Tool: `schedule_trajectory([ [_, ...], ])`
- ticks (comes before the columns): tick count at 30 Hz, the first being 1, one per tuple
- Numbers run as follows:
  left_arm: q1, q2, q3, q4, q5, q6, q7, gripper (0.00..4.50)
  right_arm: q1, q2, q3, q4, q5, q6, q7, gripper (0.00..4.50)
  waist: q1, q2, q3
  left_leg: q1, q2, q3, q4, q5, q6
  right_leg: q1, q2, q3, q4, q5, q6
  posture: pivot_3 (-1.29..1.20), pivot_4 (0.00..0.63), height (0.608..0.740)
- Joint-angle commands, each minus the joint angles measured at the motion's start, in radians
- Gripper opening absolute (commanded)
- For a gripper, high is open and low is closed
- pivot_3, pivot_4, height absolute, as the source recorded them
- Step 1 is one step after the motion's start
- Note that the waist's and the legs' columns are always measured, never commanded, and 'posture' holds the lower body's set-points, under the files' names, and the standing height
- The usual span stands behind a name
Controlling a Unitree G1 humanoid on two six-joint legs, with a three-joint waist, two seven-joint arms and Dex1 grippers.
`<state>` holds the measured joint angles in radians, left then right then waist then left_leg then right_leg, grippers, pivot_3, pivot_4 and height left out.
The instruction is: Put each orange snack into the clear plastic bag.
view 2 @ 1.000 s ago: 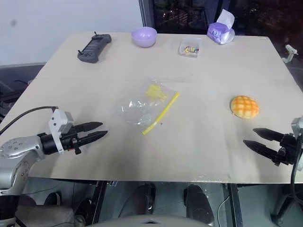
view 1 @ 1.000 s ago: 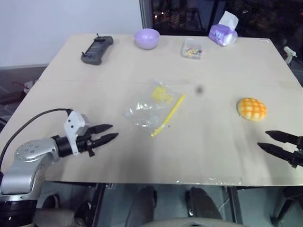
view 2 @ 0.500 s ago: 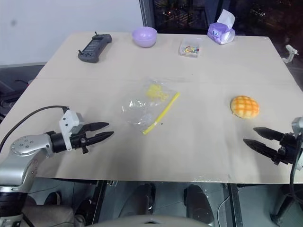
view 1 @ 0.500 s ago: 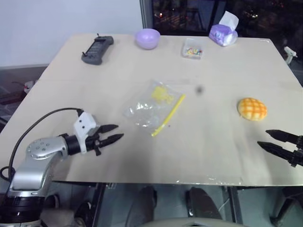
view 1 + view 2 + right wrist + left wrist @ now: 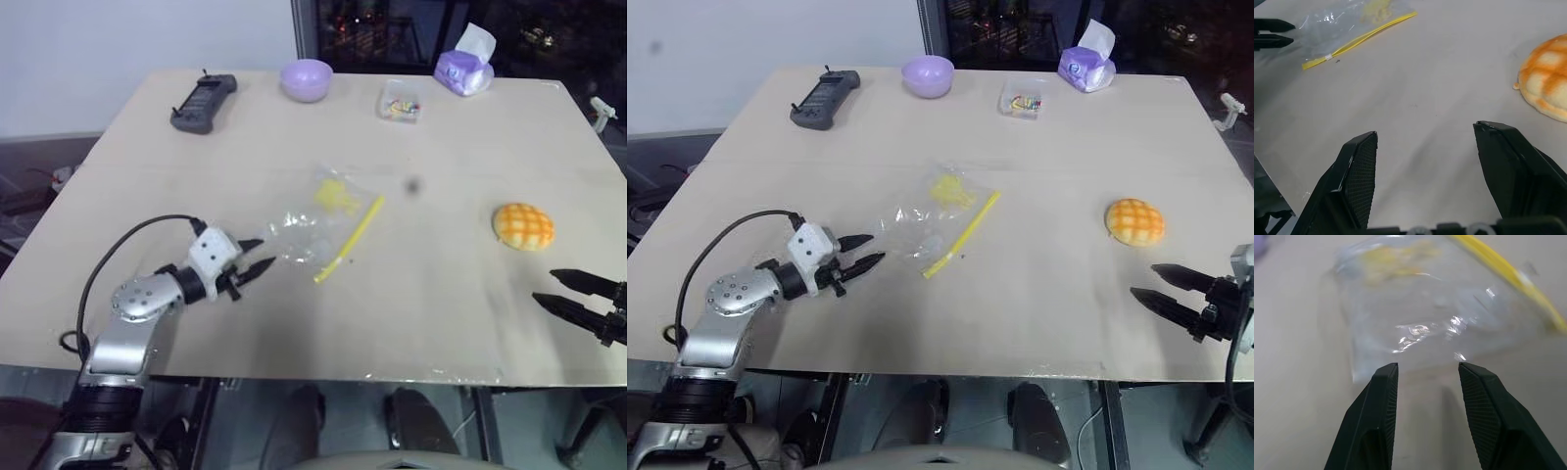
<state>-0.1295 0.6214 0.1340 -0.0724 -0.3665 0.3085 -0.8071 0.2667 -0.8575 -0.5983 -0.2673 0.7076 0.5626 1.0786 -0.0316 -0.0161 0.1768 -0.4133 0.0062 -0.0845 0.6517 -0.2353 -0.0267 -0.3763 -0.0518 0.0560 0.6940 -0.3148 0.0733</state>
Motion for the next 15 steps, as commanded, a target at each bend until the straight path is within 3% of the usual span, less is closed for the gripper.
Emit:
schedule_trajectory([
  [1, -0.016, -0.074, 0.114, -0.110, -0.290, 0.336, 0.114, 2.07, -0.001, 0.000, -0.025, -0.021, 0.004, -0.016, -0.005, 3.40, 0.000, 0.000, 0.000, 0.000, 0.000, 0.000, 0.000, 0.000, 0.000, 0.000, 0.000, 0.000, 0.000, 0.000, 0.000, 0.00, 0.150, 0.740],
  [8, -0.039, -0.186, 0.248, -0.138, -0.628, 0.697, 0.322, 2.07, 0.000, -0.004, -0.029, -0.025, 0.004, -0.016, -0.006, 3.40, 0.000, -0.001, 0.000, 0.000, 0.000, -0.001, 0.001, 0.000, 0.000, 0.000, 0.000, -0.001, 0.001, 0.000, 0.000, 0.00, 0.150, 0.740],
  [12, -0.040, -0.186, 0.286, -0.129, -0.704, 0.763, 0.385, 2.07, 0.001, -0.007, -0.031, -0.026, 0.005, -0.015, -0.005, 3.40, -0.001, 0.000, -0.001, 0.000, 0.000, -0.001, 0.001, 0.000, 0.000, 0.000, 0.000, 0.000, 0.001, 0.000, 0.000, 0.00, 0.150, 0.740],
  [15, -0.030, -0.168, 0.254, -0.125, -0.679, 0.787, 0.406, 2.07, -0.005, -0.009, -0.025, -0.023, 0.002, -0.017, -0.006, 3.40, 0.000, 0.000, -0.001, 0.000, -0.001, -0.001, 0.001, 0.000, 0.000, 0.000, 0.000, 0.000, 0.001, 0.000, 0.000, 0.00, 0.150, 0.740],
])
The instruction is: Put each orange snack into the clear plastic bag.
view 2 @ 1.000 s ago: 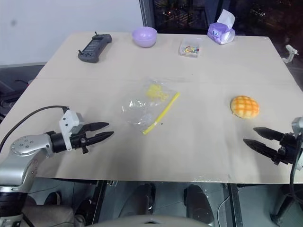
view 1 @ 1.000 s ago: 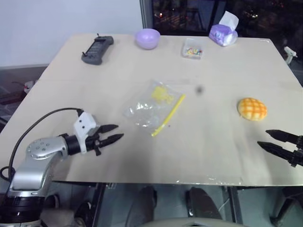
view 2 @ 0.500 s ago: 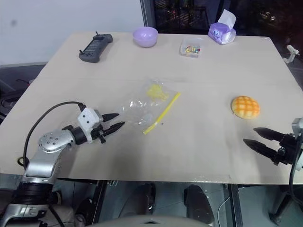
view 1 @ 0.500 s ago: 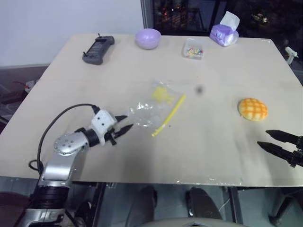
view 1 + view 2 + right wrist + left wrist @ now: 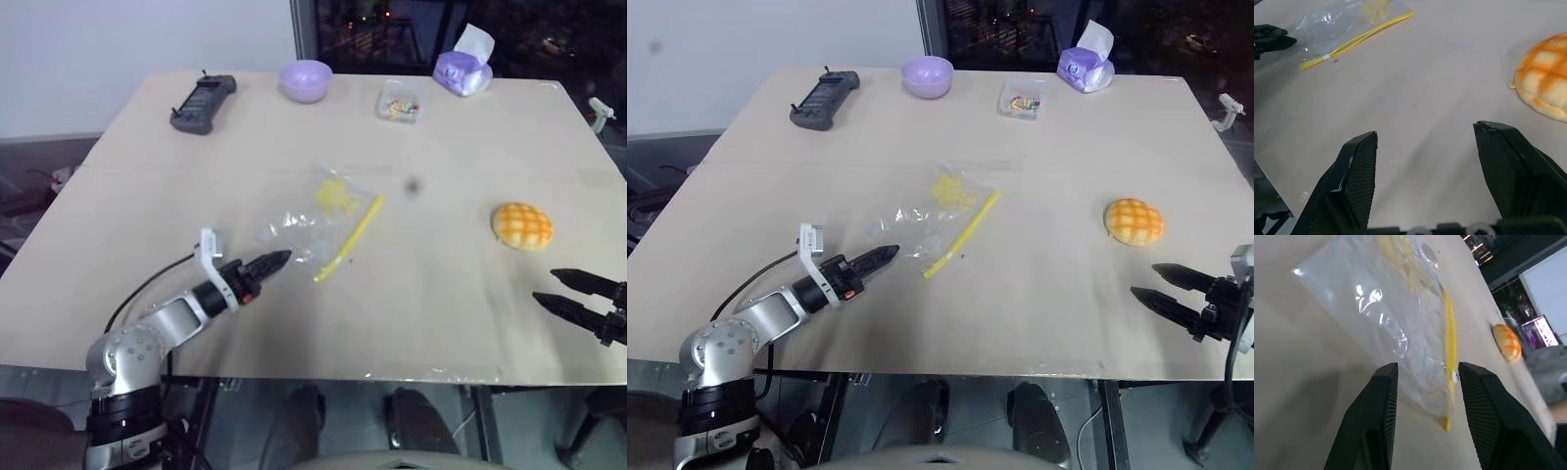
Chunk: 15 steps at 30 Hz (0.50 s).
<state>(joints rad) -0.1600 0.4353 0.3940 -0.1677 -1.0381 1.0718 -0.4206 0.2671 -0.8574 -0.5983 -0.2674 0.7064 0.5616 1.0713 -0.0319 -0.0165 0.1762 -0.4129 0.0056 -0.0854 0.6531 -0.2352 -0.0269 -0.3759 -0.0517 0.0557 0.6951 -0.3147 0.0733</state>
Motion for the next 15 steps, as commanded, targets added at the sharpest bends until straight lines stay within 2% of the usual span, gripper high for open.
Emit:
schedule_trajectory([
  [1, 0.007, 0.027, -0.014, -0.040, -0.017, 0.038, 0.011, 2.07, -0.008, -0.009, -0.023, -0.021, 0.001, -0.017, 0.001, 3.40, 0.001, 0.000, 0.000, 0.000, 0.000, 0.000, 0.000, 0.000, 0.000, 0.000, 0.000, 0.000, 0.000, 0.000, 0.000, 0.00, 0.150, 0.740],
  [7, 0.006, 0.033, -0.037, -0.030, 0.002, 0.044, 0.024, 2.07, -0.013, -0.005, -0.017, -0.025, -0.001, -0.017, -0.003, 3.40, 0.003, 0.000, 0.000, 0.000, 0.000, 0.000, 0.000, 0.000, 0.000, 0.000, 0.000, 0.000, 0.000, 0.000, 0.000, 0.00, 0.150, 0.740],
  [15, -0.112, -0.122, -0.082, 0.099, 0.094, -0.001, 0.178, 2.07, -0.019, -0.001, -0.010, -0.030, -0.002, -0.015, -0.015, 3.40, 0.024, 0.001, -0.002, 0.001, -0.001, 0.000, 0.001, 0.000, 0.000, 0.002, 0.000, 0.000, 0.000, 0.000, 0.000, 0.00, 0.150, 0.740],
])
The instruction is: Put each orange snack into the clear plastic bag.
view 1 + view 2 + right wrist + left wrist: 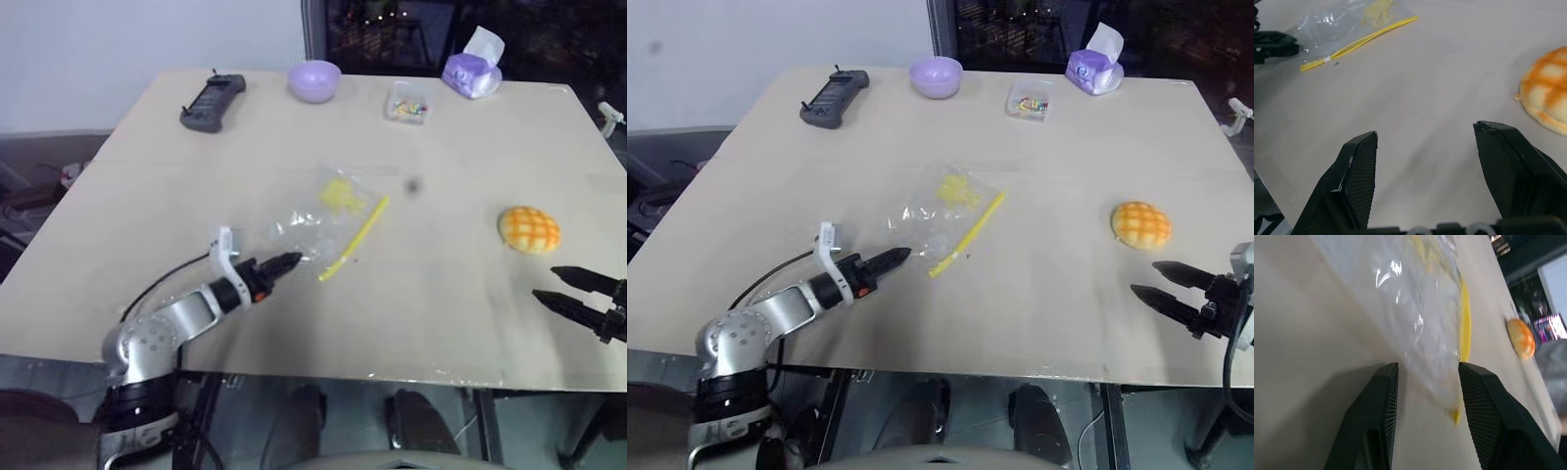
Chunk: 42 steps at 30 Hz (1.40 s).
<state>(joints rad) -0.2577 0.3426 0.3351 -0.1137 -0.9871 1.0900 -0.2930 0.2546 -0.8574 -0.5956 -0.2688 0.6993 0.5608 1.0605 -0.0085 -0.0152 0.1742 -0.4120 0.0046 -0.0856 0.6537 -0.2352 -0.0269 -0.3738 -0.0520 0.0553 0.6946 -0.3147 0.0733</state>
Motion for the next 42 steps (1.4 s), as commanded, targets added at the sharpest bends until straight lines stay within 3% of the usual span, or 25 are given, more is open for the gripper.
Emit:
schedule_trajectory([
  [1, -0.026, -0.043, -0.029, 0.061, 0.059, -0.029, 0.059, 2.07, -0.005, 0.001, -0.013, -0.031, 0.005, -0.014, -0.006, 3.40, 0.000, 0.000, 0.000, 0.002, 0.000, 0.000, 0.000, 0.000, 0.000, 0.002, 0.000, 0.000, -0.001, 0.000, 0.000, 0.00, 0.150, 0.740],
  [5, -0.090, -0.100, -0.056, 0.137, 0.115, -0.067, 0.095, 2.07, 0.001, 0.017, -0.007, -0.049, 0.005, -0.014, -0.020, 3.40, 0.001, 0.001, -0.001, 0.016, 0.000, 0.000, -0.002, 0.000, 0.000, 0.017, 0.000, 0.000, -0.005, 0.000, 0.000, 0.00, 0.150, 0.740],
  [8, -0.127, -0.113, -0.049, 0.175, 0.115, -0.076, 0.075, 1.34, 0.004, 0.029, -0.006, -0.062, 0.006, -0.013, -0.033, 3.40, -0.002, 0.001, -0.001, 0.018, 0.000, -0.001, -0.002, 0.000, 0.000, 0.020, 0.000, -0.001, -0.005, 0.000, 0.000, 0.00, 0.150, 0.740],
  [11, -0.170, -0.122, -0.034, 0.177, 0.080, -0.019, 0.087, 0.04, 0.002, 0.036, 0.000, -0.070, 0.002, -0.013, -0.045, 3.40, -0.002, 0.002, -0.002, 0.019, 0.000, -0.001, -0.002, 0.000, 0.000, 0.021, 0.000, -0.001, -0.006, 0.000, 0.000, 0.00, 0.150, 0.740],
  [16, -0.246, -0.158, 0.061, 0.205, -0.050, 0.119, 0.149, 0.04, -0.046, 0.056, 0.087, -0.098, -0.045, -0.008, -0.129, 3.40, -0.005, 0.002, -0.002, 0.017, 0.000, -0.003, -0.002, 0.000, 0.000, 0.020, 0.000, -0.003, -0.007, 0.000, 0.000, 0.00, 0.150, 0.740],
  [22, -0.328, -0.200, 0.144, 0.211, -0.206, 0.225, 0.238, 0.04, -0.266, 0.168, 0.340, -0.078, -0.259, -0.061, -0.364, 3.40, -0.012, -0.002, 0.001, 0.013, 0.000, -0.003, -0.002, 0.000, 0.000, 0.016, 0.000, -0.002, -0.006, 0.000, 0.000, 0.00, 0.150, 0.740],
  [29, -0.363, -0.218, 0.178, 0.185, -0.490, 0.253, 0.298, 0.04, -0.486, 0.292, 0.726, 0.211, -0.724, -0.462, -0.545, 3.40, -0.007, -0.003, 0.002, 0.010, -0.001, -0.002, -0.003, 0.003, -0.005, 0.012, -0.001, -0.001, -0.008, 0.000, 0.000, 0.00, 0.150, 0.740],
  [36, -0.314, -0.164, 0.089, 0.113, -0.753, 0.191, 0.414, 0.04, -0.718, 0.428, 0.774, 0.548, -0.875, -0.758, -0.729, 3.40, -0.022, -0.003, 0.002, 0.012, 0.000, -0.001, -0.004, 0.003, -0.005, 0.011, -0.001, 0.001, -0.006, 0.000, 0.000, 0.00, 0.150, 0.740],
  [42, -0.279, -0.110, 0.010, 0.087, -0.847, 0.095, 0.472, 0.04, -0.859, 0.520, 0.770, 0.724, -0.804, -0.881, -0.664, 3.40, -0.030, -0.004, 0.002, 0.011, 0.000, -0.001, -0.004, 0.003, -0.005, 0.011, -0.001, 0.000, -0.007, 0.000, 0.000, 0.00, 0.150, 0.740],
])
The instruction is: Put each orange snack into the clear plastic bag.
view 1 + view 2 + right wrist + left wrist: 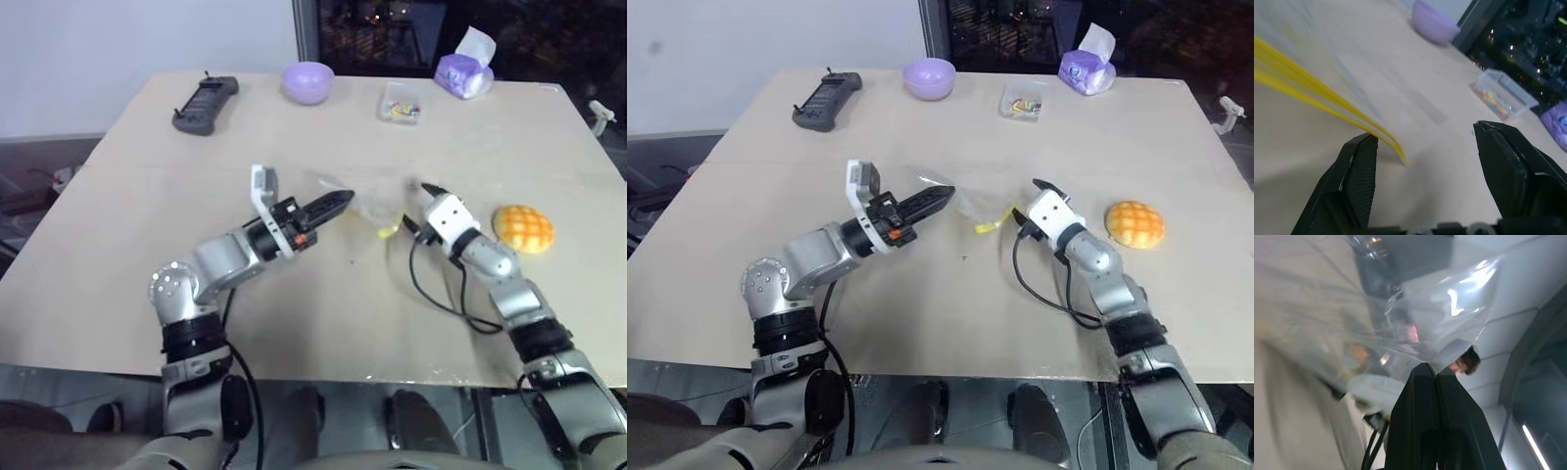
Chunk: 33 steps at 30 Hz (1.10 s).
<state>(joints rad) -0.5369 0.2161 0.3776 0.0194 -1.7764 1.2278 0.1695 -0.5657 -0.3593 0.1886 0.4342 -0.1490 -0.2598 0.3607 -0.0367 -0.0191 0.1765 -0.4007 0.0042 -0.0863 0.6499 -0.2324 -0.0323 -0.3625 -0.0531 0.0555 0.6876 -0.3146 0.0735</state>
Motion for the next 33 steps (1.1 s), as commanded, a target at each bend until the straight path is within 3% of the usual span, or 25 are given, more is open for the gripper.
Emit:
schedule_trajectory([
  [1, 0.004, 0.024, -0.044, -0.050, -0.066, -0.056, 0.015, 0.04, -0.044, 0.029, -0.014, 0.032, 0.062, -0.075, 0.065, 3.40, -0.002, 0.000, 0.000, 0.000, 0.000, 0.000, 0.000, 0.000, 0.000, 0.000, 0.000, 0.000, 0.000, 0.000, 0.000, 0.00, 0.150, 0.740],
  [4, 0.013, 0.044, -0.072, -0.062, -0.093, -0.095, 0.028, 0.04, -0.047, 0.043, -0.022, 0.048, 0.108, -0.089, 0.131, 3.40, -0.003, 0.000, 0.000, 0.000, 0.000, 0.000, 0.000, 0.000, 0.000, 0.000, 0.000, 0.000, 0.000, 0.000, 0.000, 0.00, 0.150, 0.740],
  [5, 0.015, 0.052, -0.083, -0.066, -0.103, -0.107, 0.030, 0.00, -0.048, 0.044, -0.025, 0.053, 0.113, -0.093, 0.138, 2.99, -0.003, 0.000, 0.000, 0.000, 0.000, 0.000, 0.000, 0.000, 0.000, 0.000, 0.000, 0.000, 0.000, 0.000, 0.000, 0.00, 0.150, 0.740],
  [6, 0.018, 0.059, -0.092, -0.071, -0.113, -0.118, 0.033, 0.00, -0.049, 0.046, -0.027, 0.056, 0.125, -0.101, 0.152, 2.85, -0.003, 0.000, 0.000, 0.000, 0.000, -0.001, 0.000, 0.000, 0.000, 0.000, 0.000, 0.000, 0.000, 0.000, 0.000, 0.00, 0.150, 0.740],
  [12, 0.028, 0.093, -0.143, -0.085, -0.149, -0.172, 0.037, 0.00, -0.056, 0.053, -0.030, 0.062, 0.145, -0.132, 0.197, 0.13, -0.003, 0.000, 0.000, 0.000, 0.000, -0.001, 0.000, 0.000, 0.000, 0.000, 0.000, 0.000, 0.000, 0.000, 0.000, 0.00, 0.150, 0.740],
  [19, 0.029, 0.135, -0.165, -0.096, -0.114, -0.199, -0.019, 0.00, -0.049, 0.036, -0.040, 0.067, 0.136, -0.121, 0.202, 0.05, -0.003, 0.000, 0.000, 0.000, 0.000, -0.001, 0.000, 0.000, 0.000, 0.000, 0.000, 0.000, 0.000, 0.000, 0.000, 0.00, 0.150, 0.740],
  [23, 0.026, 0.184, -0.177, -0.115, 0.196, -0.298, -0.123, 0.00, -0.077, 0.005, -0.046, 0.065, 0.074, -0.078, 0.134, 0.05, -0.003, 0.001, 0.000, 0.000, 0.000, 0.000, -0.001, 0.000, 0.000, 0.000, 0.001, 0.000, 0.000, 0.000, 0.000, 0.00, 0.150, 0.740],
  [26, 0.020, 0.186, -0.143, -0.067, 0.310, -0.377, -0.176, 0.00, -0.102, -0.008, -0.053, 0.026, 0.045, -0.029, 0.090, 0.05, -0.004, 0.001, 0.001, 0.001, 0.000, 0.000, -0.001, 0.000, 0.000, 0.000, 0.001, 0.000, 0.000, 0.000, 0.000, 0.00, 0.150, 0.740],
  [33, -0.004, 0.258, -0.153, -0.086, 0.493, -0.391, -0.345, 3.25, -0.139, -0.030, -0.035, -0.035, -0.046, 0.077, 0.037, 0.00, -0.004, 0.001, 0.001, -0.001, 0.000, 0.000, -0.004, 0.000, 0.000, -0.002, 0.001, 0.000, -0.004, 0.000, 0.000, 0.00, 0.150, 0.740],
])
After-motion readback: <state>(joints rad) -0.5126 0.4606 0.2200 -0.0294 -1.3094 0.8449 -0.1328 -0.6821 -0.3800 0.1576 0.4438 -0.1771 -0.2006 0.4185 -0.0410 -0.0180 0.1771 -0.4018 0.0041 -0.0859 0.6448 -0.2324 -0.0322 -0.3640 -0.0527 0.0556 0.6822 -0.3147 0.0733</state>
